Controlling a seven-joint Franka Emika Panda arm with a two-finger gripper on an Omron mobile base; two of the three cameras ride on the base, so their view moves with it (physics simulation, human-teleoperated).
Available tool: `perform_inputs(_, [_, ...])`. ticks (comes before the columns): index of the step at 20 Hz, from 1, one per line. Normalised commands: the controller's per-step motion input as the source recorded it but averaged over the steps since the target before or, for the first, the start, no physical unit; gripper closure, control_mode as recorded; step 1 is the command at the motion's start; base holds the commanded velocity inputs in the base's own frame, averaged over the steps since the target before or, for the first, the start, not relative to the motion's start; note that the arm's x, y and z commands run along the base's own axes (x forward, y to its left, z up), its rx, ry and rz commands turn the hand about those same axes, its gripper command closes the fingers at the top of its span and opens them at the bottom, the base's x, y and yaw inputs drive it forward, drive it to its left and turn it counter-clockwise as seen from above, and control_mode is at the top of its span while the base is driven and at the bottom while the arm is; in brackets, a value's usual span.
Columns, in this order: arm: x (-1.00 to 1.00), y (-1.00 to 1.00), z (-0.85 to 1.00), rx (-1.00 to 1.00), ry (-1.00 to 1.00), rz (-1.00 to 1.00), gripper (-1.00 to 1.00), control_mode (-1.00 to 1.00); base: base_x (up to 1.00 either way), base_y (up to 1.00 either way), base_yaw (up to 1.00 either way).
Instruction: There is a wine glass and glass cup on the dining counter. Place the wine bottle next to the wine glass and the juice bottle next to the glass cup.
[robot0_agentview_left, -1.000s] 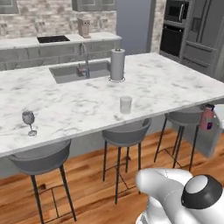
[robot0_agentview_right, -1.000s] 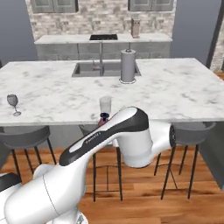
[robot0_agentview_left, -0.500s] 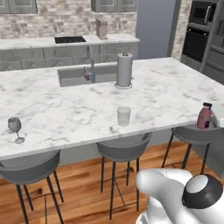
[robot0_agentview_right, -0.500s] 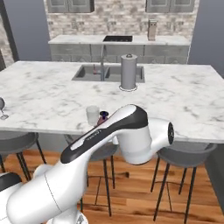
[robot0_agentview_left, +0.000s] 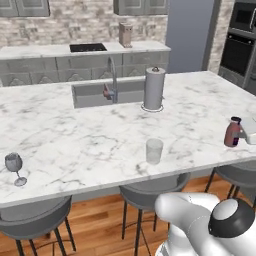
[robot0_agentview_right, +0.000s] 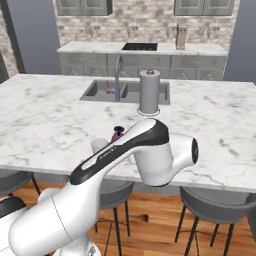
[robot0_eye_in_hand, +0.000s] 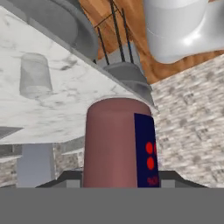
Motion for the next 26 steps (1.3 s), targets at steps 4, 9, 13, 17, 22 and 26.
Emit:
perform_inputs(4, [0.33,0.00,-0.38,0.00,0.00,0.08,1.00,-1.00,0.35,0.00,0.06])
perform_inputs(9, [0.73,0.05,-0.98,0.00,0.01,0.18,1.00,-1.00,0.00,0.00,0.00])
perform_inputs(13, [0.44,0.01,-0.94,-0.01,0.00,0.21,1.00,-1.00,0.00,0.00,0.00])
perform_inputs(17, [0.20,0.15,-0.57,-0.08,-0.09,0.19,1.00,-1.00,0.00,0.00,0.00])
perform_inputs(22, [0.10,0.23,-0.29,-0.07,-0.12,0.14,1.00,-1.00,0.00,0.00,0.00])
perform_inputs(26, [0.18,0.14,-0.27,-0.02,-0.06,0.07,1.00,-1.00,0.00,0.00,0.00])
